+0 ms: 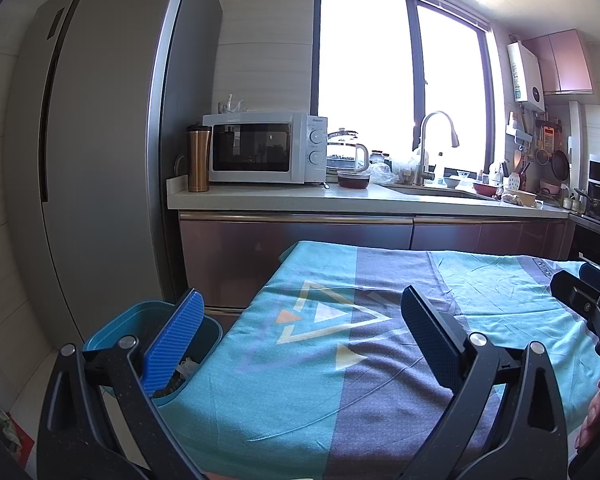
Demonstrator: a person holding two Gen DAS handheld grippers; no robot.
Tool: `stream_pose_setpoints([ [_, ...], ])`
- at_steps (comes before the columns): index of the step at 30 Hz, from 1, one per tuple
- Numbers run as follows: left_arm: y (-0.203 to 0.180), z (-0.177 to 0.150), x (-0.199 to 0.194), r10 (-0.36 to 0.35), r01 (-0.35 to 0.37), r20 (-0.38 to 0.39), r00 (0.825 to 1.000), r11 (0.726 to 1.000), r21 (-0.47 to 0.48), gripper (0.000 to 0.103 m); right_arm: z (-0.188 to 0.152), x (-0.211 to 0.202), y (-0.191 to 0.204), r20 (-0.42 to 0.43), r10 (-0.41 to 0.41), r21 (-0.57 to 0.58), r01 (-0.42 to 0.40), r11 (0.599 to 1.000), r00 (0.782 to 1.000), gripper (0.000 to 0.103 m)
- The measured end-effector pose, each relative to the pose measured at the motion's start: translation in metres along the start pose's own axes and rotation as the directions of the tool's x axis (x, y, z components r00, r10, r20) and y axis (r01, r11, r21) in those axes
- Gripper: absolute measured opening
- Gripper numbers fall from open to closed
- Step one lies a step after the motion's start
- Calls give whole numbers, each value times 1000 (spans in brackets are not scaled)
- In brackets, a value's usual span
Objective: Collect trash
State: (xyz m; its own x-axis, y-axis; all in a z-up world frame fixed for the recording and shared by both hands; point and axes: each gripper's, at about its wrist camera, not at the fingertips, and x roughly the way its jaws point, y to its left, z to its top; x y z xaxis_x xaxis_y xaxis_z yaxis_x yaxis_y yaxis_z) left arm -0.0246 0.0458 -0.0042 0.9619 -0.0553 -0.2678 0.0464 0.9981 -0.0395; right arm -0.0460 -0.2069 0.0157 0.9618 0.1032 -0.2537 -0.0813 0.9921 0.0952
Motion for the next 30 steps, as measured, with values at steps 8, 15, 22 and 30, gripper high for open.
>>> stream_pose_setpoints([
  [8,-1,0,0,-1,1,1,1000,1000,1,97,1,-1,1,2,0,0,0,1000,1000,96],
  [15,-2,0,0,-2,2,1,1000,1000,2,97,1,-2,0,3,0,1,0,1000,1000,96],
  [22,-3,1,0,-2,2,1,1000,1000,2,97,2,-1,-1,4,0,3,0,1000,1000,96],
  [30,-4,1,2,-4,4,0,1000,1000,4,97,1,-2,-2,4,-2,4,2,1000,1000,96],
])
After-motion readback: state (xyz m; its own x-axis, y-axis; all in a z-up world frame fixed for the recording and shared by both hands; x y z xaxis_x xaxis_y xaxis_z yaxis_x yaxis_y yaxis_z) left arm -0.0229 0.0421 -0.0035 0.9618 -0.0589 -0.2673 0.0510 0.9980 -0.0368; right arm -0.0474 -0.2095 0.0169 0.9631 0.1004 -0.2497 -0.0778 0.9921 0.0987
